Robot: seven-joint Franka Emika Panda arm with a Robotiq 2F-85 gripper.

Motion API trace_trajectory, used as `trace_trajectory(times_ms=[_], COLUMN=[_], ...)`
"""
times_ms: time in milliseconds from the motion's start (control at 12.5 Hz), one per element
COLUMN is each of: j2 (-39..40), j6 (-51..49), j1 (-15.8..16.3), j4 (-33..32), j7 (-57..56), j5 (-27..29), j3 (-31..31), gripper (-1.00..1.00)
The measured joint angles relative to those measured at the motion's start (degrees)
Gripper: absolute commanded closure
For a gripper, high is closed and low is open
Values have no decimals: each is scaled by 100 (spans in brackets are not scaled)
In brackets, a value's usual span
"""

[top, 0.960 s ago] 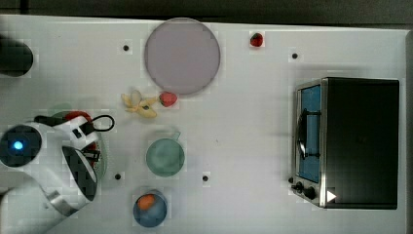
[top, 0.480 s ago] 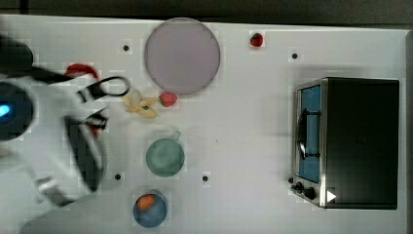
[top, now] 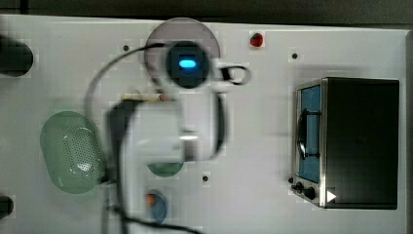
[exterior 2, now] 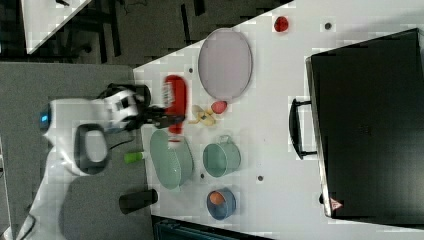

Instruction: Pick ketchup from strainer and place it on the table

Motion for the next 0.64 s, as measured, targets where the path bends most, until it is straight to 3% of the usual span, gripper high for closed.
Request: trace_trajectory(times_ms=[320, 640], j2=[0, 3], j6=[22, 1010], j1=[-270, -426], j4=[-627, -1679], j7=[-266, -480], j5=[10, 22], j3=[-956, -984], gripper=[-17, -17])
